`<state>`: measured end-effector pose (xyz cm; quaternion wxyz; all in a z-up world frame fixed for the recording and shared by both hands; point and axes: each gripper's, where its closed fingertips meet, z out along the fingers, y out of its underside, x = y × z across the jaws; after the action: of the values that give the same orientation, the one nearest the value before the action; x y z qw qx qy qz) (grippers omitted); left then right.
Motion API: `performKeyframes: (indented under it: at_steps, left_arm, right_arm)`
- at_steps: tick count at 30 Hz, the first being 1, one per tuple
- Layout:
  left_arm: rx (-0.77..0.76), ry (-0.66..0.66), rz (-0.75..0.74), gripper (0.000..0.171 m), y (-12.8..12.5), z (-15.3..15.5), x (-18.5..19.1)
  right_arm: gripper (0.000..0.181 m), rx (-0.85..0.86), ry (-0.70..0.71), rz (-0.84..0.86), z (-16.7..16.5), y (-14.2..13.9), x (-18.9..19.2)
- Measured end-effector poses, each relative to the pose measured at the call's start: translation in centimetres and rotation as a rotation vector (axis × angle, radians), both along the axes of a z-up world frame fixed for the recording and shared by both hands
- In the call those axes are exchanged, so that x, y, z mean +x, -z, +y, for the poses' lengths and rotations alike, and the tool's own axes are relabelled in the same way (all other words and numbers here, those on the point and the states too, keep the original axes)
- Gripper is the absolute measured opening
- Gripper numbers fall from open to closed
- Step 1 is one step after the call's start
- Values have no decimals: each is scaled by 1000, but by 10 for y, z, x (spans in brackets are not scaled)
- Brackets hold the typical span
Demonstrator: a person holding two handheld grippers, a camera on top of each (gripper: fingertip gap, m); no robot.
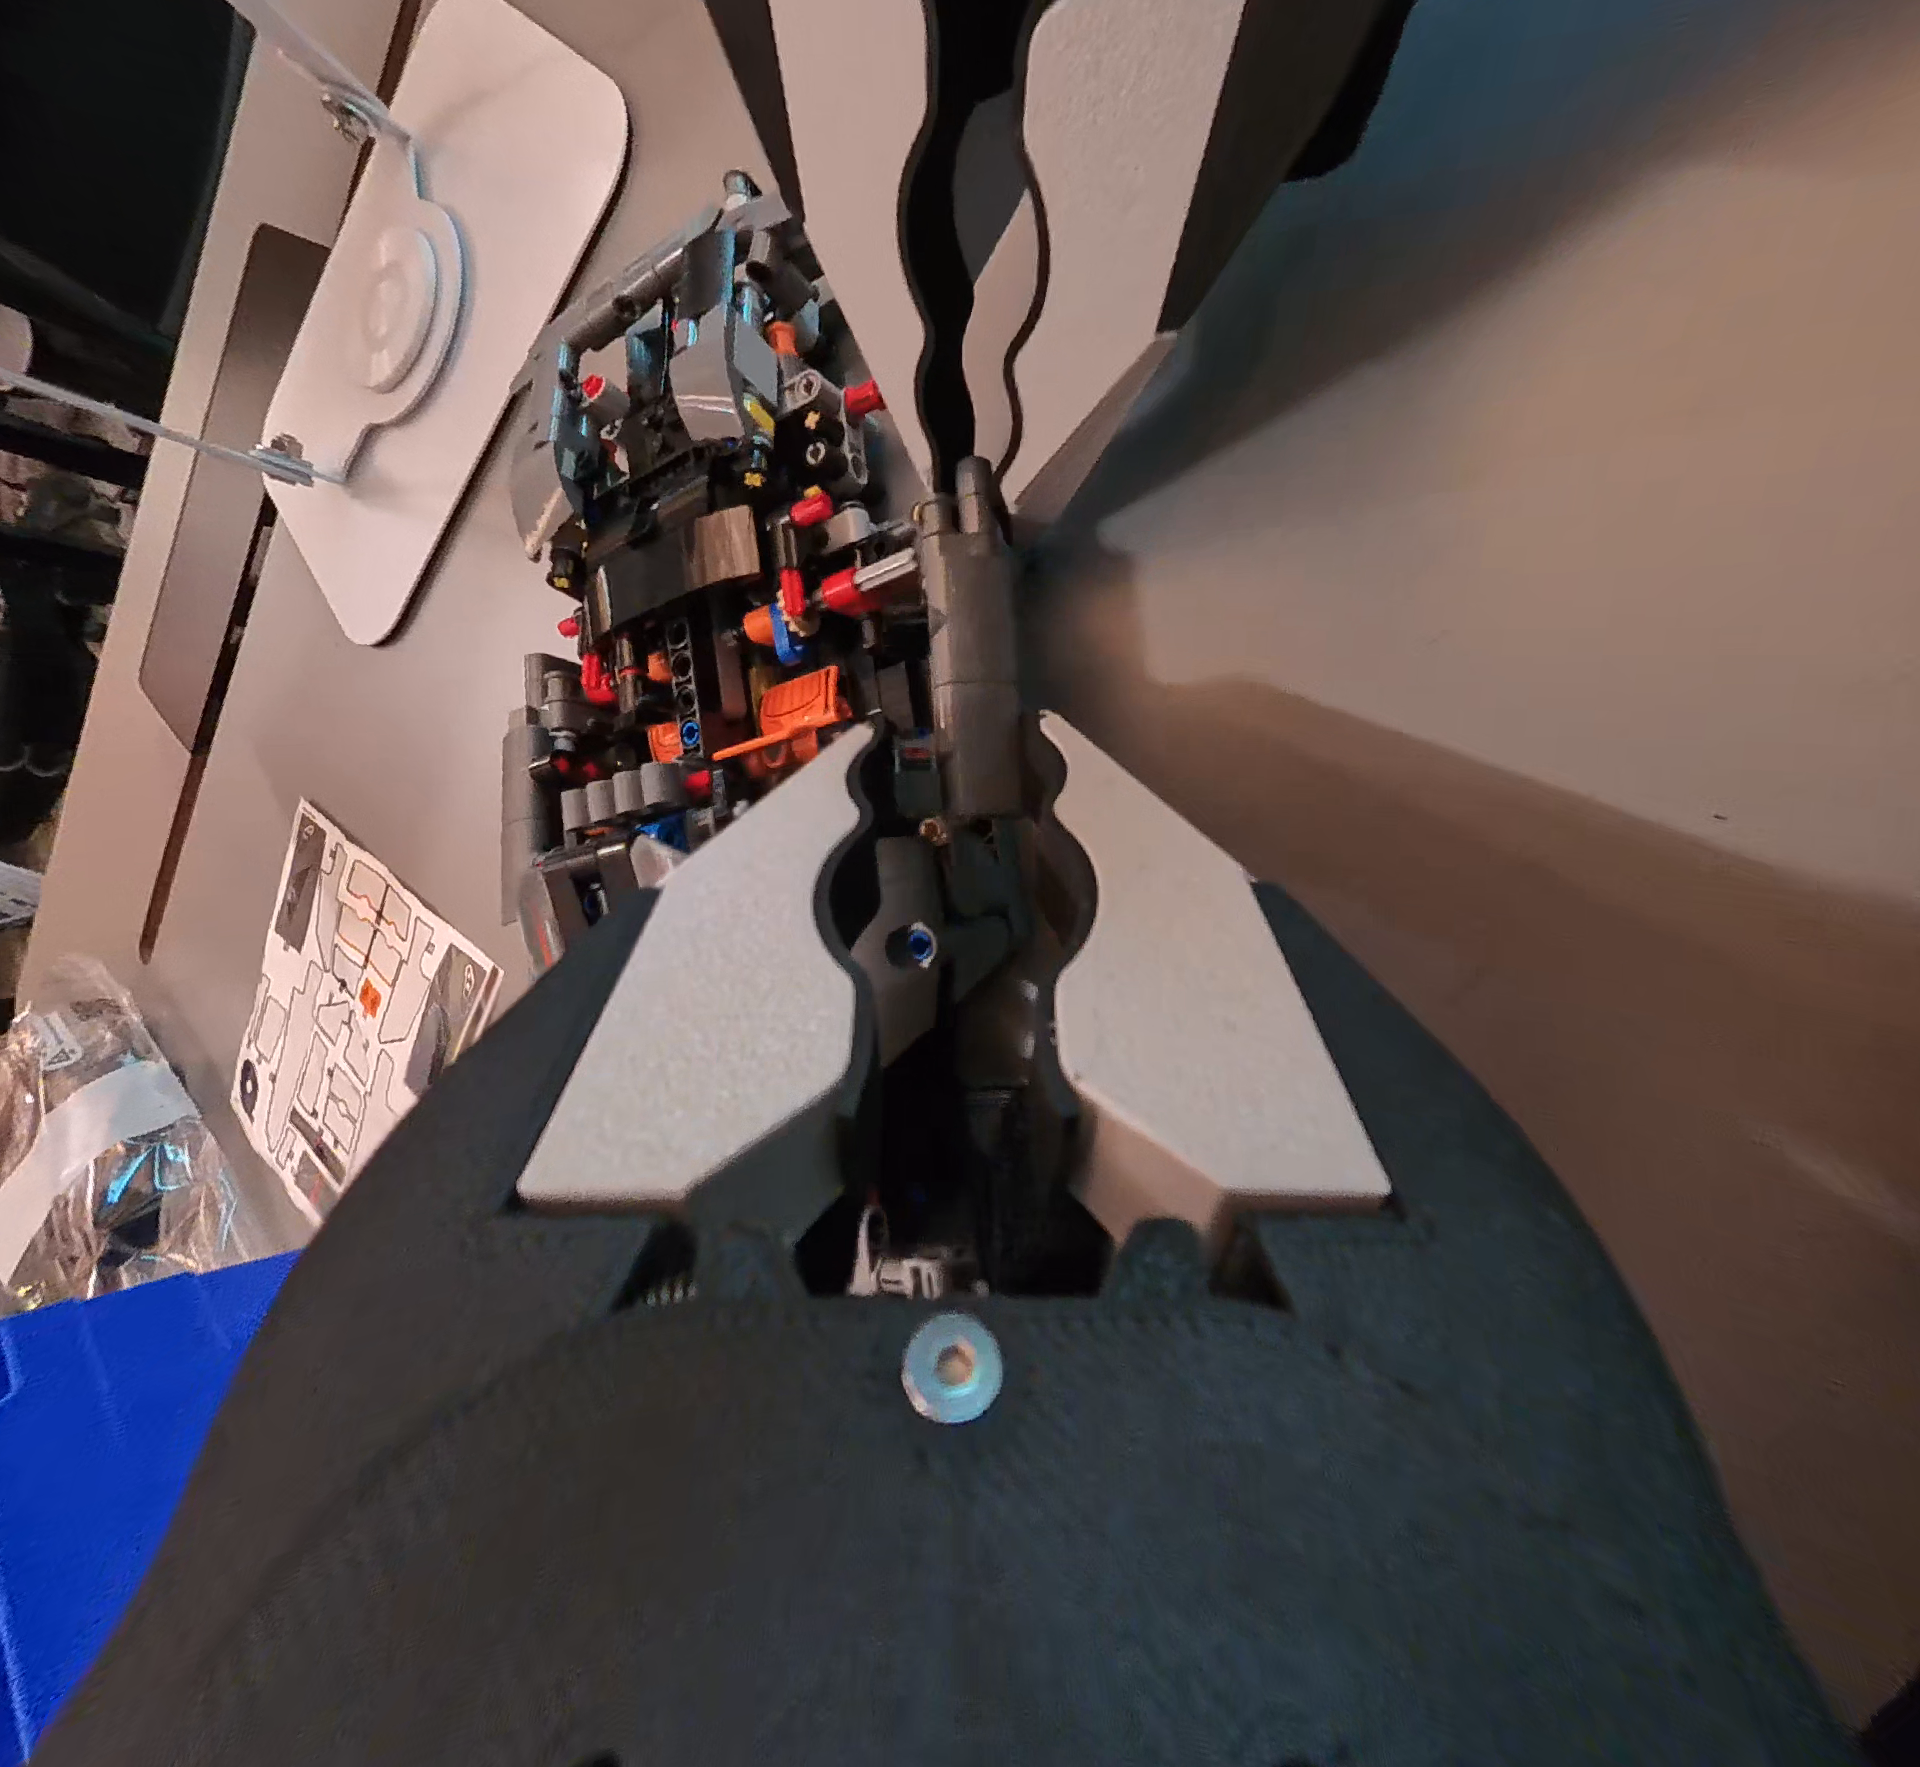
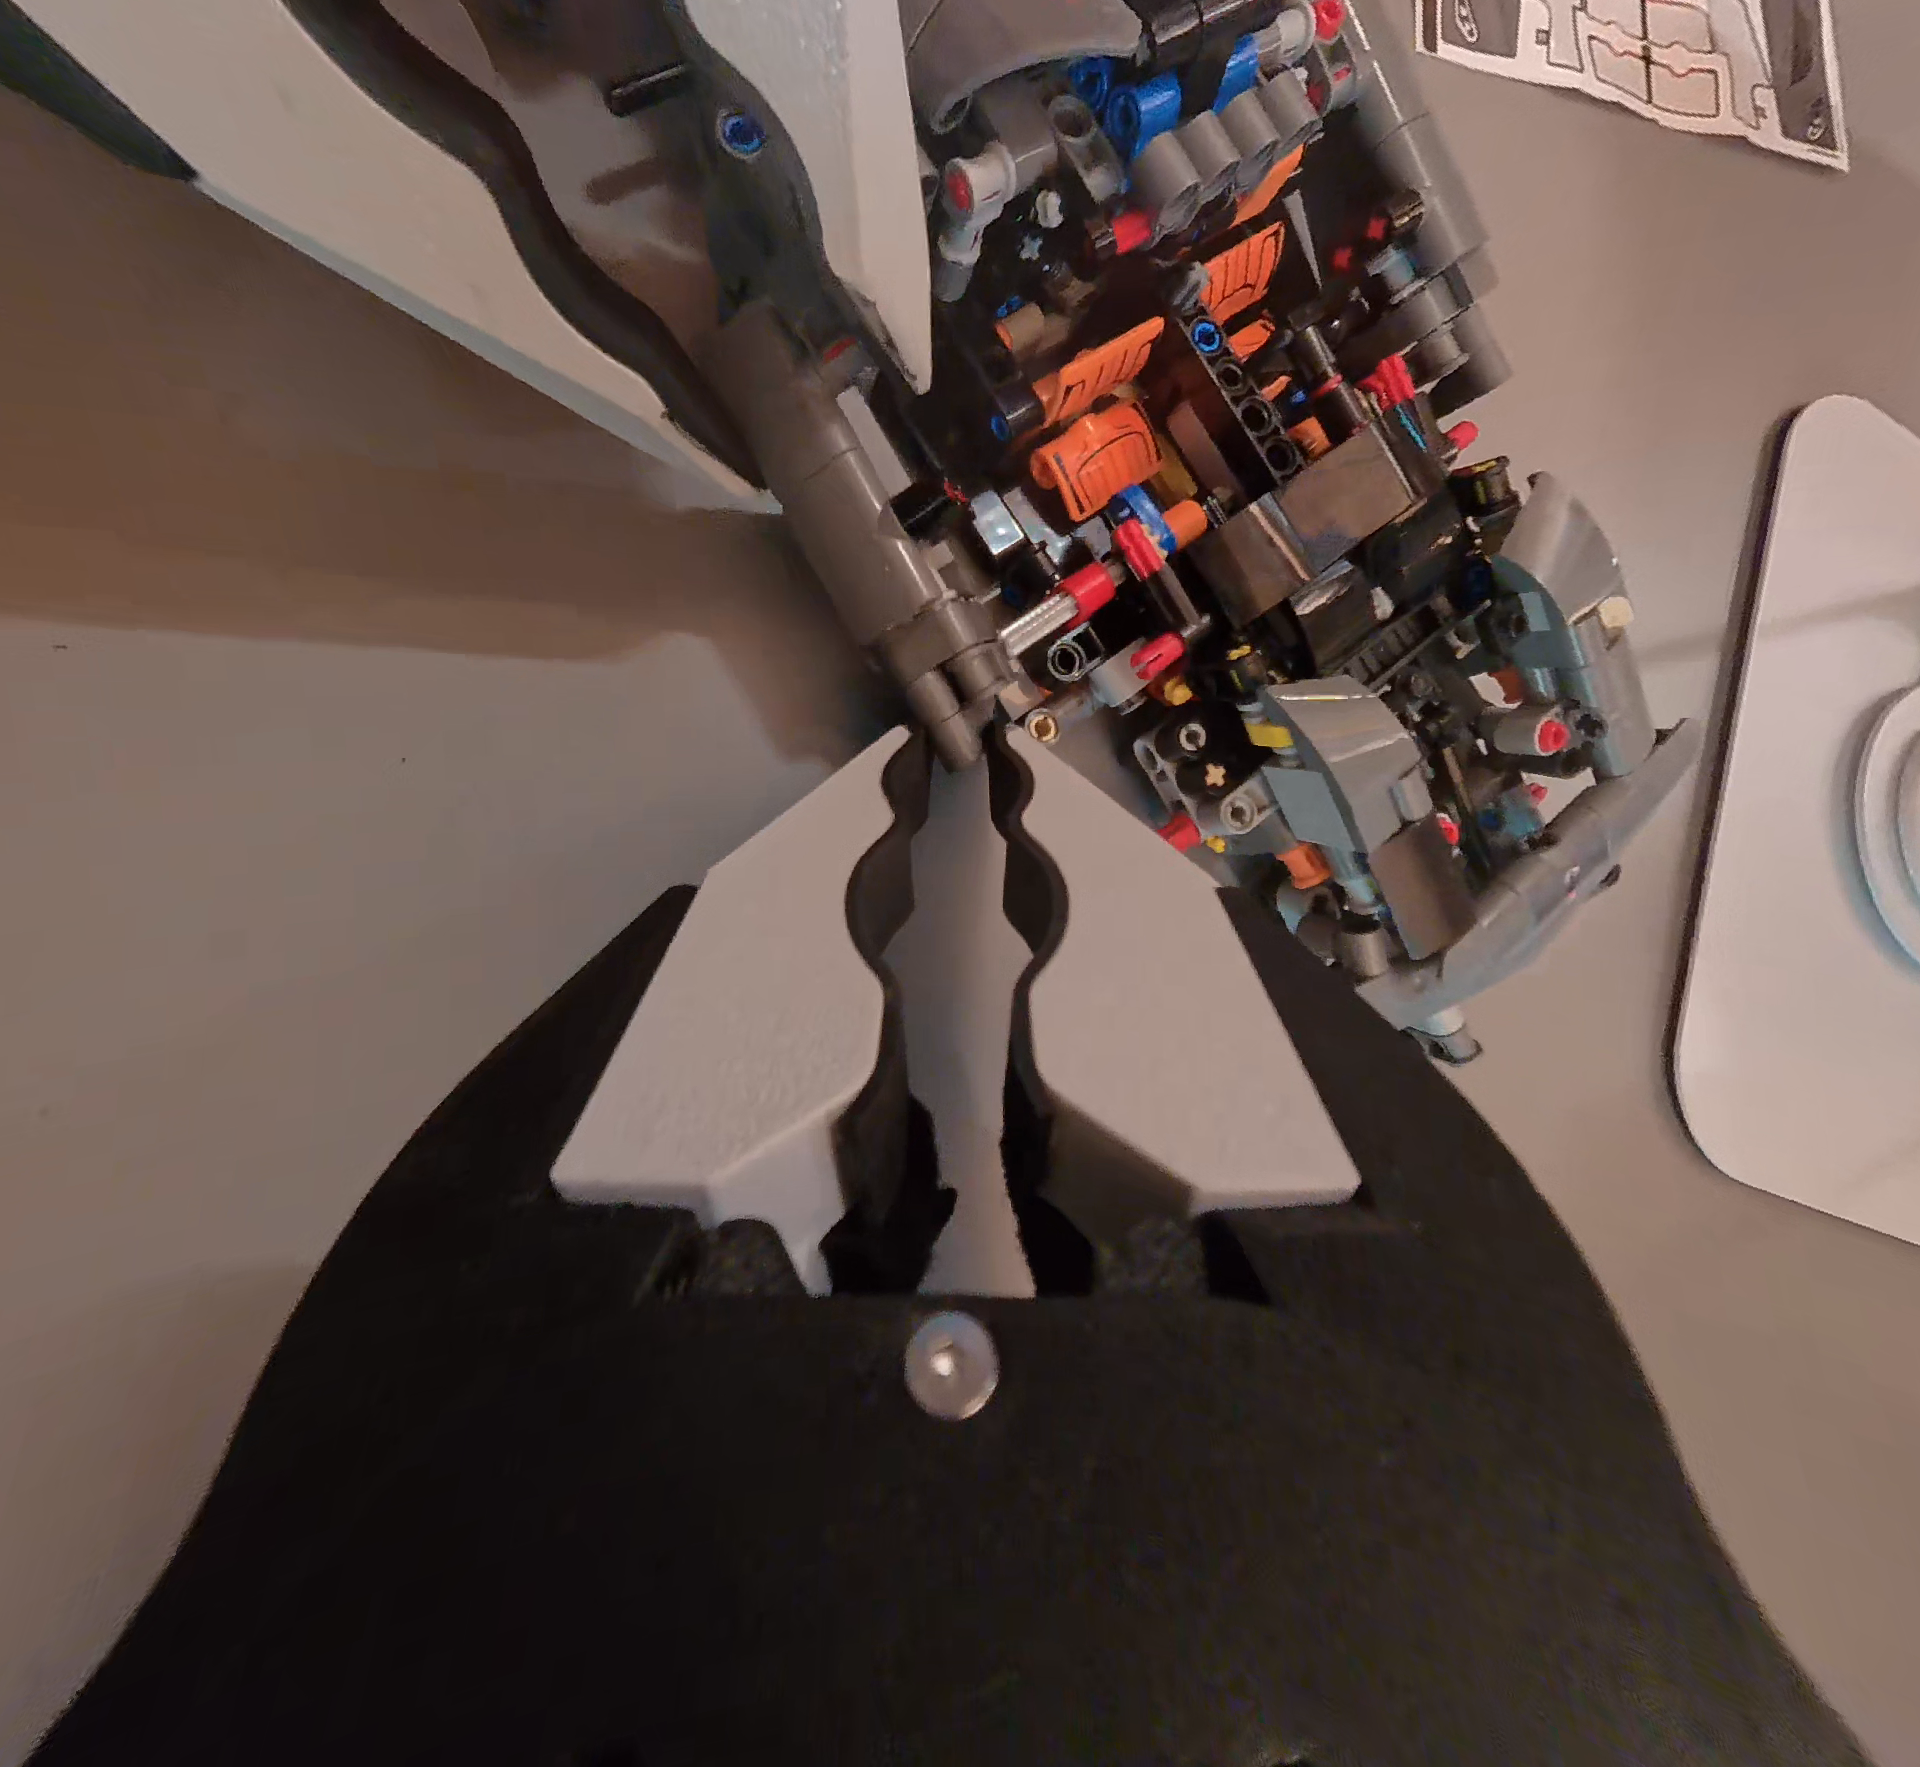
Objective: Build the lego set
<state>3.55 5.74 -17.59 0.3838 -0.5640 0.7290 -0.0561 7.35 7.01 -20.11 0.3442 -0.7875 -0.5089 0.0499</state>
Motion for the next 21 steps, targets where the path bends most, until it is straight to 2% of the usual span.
performKeyframes:
  at_steps: [12,21]
  left_arm:
    - [-140,-47,91,23,4,4,-5]
    - [-174,-63,133,24,7,9,-7]
  right_arm:
    - [9,-127,16,102,-2,-2,-3]
    - [8,-186,26,145,-1,-3,-3]
